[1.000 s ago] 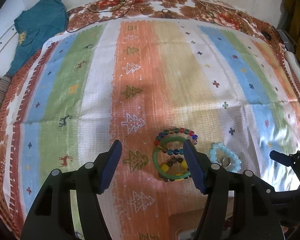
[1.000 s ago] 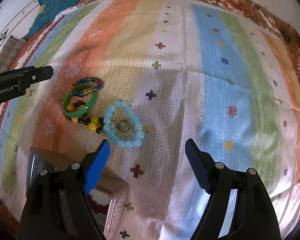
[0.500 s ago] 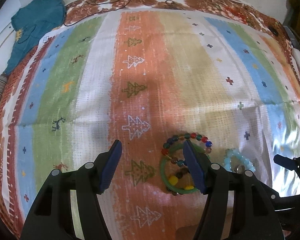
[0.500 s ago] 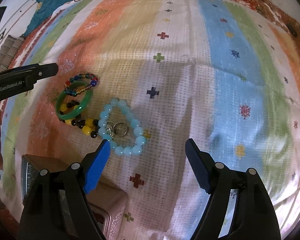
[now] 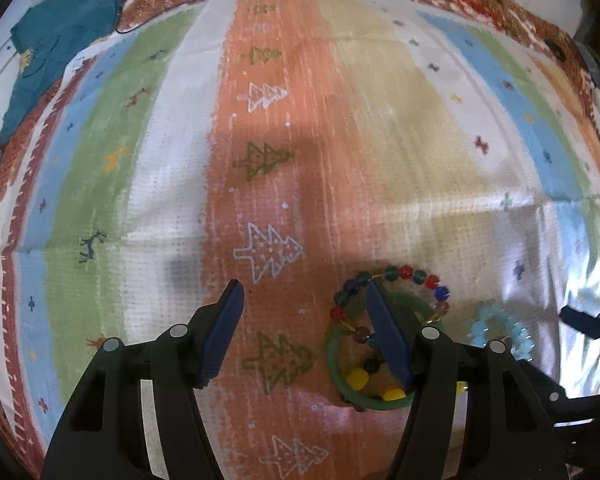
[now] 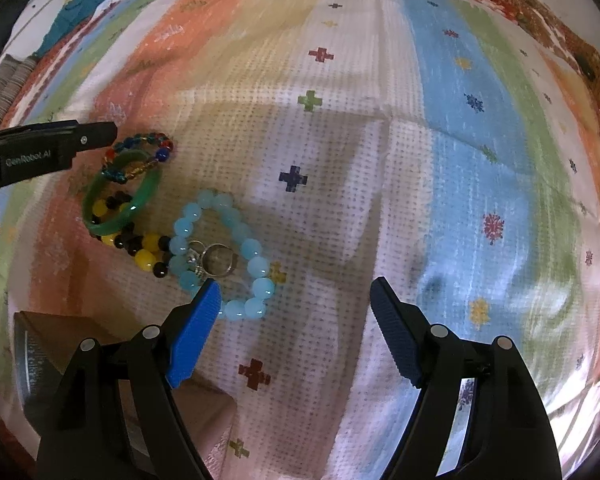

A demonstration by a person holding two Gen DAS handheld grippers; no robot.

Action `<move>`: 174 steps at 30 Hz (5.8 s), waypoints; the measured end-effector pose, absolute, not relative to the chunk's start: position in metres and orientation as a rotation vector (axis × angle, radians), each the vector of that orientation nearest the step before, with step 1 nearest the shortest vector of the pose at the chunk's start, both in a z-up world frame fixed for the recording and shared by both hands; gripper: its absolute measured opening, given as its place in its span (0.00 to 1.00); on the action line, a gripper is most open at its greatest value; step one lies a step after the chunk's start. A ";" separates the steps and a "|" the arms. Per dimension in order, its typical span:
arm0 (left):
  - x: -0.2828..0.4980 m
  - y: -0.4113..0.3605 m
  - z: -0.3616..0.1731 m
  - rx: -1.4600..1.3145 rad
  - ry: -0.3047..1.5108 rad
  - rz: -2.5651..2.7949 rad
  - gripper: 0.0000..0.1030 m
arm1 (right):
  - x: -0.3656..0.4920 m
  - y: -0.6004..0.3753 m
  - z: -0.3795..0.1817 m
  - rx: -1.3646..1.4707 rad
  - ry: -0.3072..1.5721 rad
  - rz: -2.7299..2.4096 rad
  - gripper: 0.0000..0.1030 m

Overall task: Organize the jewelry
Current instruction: 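Move the left tool to the multicolour bead bracelet while the right tool approaches the light-blue bracelet, then close the left tool on the multicolour bead bracelet while the right tool grasps the light-blue bracelet, then carry the multicolour bracelet with the left tool while the right tool carries the light-blue bracelet to the tin, then open the left tool over the tin while the right tool releases the light-blue bracelet into it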

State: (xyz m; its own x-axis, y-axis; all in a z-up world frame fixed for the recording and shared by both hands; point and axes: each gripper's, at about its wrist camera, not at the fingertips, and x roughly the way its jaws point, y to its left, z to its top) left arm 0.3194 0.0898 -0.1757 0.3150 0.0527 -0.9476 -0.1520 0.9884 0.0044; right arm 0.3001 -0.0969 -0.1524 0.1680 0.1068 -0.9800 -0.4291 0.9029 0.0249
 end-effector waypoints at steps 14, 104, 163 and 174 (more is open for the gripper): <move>0.317 0.106 -0.195 -0.175 1.263 0.128 0.50 | 0.305 -0.088 -0.162 -0.316 1.335 0.385 0.45; 0.201 0.066 -0.053 -0.084 0.996 0.051 0.09 | 0.232 -0.105 -0.024 -0.179 1.011 0.487 0.12; 0.120 0.034 -0.028 -0.151 0.933 -0.032 0.22 | 0.149 -0.115 -0.004 -0.197 0.955 0.570 0.41; 0.135 0.048 -0.037 -0.174 0.946 0.055 0.44 | 0.163 -0.118 -0.011 -0.179 1.003 0.562 0.48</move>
